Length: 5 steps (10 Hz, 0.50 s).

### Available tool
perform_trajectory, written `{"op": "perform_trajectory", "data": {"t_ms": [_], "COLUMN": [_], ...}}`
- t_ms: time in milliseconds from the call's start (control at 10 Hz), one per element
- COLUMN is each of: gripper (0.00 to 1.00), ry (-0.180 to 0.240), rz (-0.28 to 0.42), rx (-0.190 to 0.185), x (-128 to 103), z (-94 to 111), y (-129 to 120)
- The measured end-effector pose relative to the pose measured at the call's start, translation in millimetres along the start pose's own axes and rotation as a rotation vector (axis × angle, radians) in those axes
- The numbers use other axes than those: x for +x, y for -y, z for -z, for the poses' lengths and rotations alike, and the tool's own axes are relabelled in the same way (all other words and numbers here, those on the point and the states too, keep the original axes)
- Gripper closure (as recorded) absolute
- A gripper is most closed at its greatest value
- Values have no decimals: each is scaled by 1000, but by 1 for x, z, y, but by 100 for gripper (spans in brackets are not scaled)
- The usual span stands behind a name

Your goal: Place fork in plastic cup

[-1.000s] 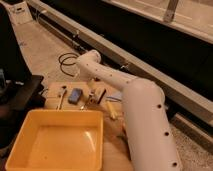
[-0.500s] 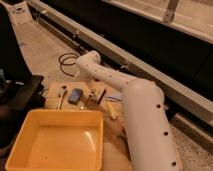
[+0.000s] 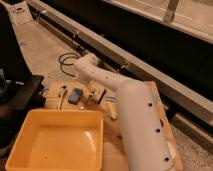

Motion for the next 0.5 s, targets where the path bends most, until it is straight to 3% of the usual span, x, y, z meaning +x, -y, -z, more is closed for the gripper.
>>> {"op": "perform_trajectory", "data": {"t_ms": [500], "gripper": [20], "ry": [19], "rz": [-32], "rx": [-38], "x": [10], "z": [-9], "y": [-27]}}
